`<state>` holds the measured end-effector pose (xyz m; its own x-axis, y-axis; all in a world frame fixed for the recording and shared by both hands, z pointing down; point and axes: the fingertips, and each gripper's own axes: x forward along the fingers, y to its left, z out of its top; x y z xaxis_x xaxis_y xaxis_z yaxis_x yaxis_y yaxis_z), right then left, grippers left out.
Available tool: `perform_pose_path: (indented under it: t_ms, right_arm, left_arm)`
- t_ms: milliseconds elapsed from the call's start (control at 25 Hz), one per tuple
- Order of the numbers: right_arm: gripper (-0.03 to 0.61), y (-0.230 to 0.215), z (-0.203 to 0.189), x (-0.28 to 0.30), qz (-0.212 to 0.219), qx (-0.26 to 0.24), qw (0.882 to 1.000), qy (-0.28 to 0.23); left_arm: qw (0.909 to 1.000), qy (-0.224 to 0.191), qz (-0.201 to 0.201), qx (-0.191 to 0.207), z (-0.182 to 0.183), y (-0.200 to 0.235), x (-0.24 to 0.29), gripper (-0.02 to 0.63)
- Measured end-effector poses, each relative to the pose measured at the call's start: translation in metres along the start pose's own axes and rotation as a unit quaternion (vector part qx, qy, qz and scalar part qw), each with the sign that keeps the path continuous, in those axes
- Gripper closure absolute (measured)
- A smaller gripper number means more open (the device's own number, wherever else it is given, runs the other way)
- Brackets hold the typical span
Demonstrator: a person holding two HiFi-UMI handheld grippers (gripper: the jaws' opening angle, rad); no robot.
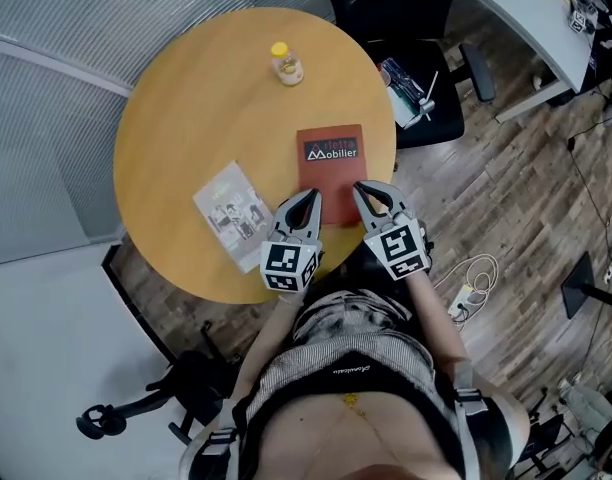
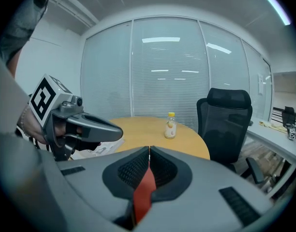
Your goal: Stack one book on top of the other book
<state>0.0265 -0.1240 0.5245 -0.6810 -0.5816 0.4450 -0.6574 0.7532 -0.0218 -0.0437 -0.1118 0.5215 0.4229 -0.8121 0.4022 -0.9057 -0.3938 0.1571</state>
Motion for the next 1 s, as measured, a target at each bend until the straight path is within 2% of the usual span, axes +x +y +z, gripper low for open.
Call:
perform_pose_path:
  t_ms: [480, 800, 1000]
  right_arm:
    - [0.556, 0.005, -0.027, 0.017, -0.009, 0.007, 0.999, 0.043]
    - [0.555, 0.001, -0.046, 0.028, -0.013, 0.017, 0.997, 0.073]
    - [0.555, -0.003, -0.057, 0.034, -0.018, 0.023, 0.995, 0.092]
  left_arm:
    - [0.9978, 0.055, -0.032, -0.017, -0.035, 0.006, 0.016, 0.597]
    - [0.9912, 0.101, -0.056, -0.064, -0.059, 0.021, 0.023, 0.597]
    - [0.9876, 0.133, -0.046, -0.071, -0.074, 0.037, 0.025, 0.597]
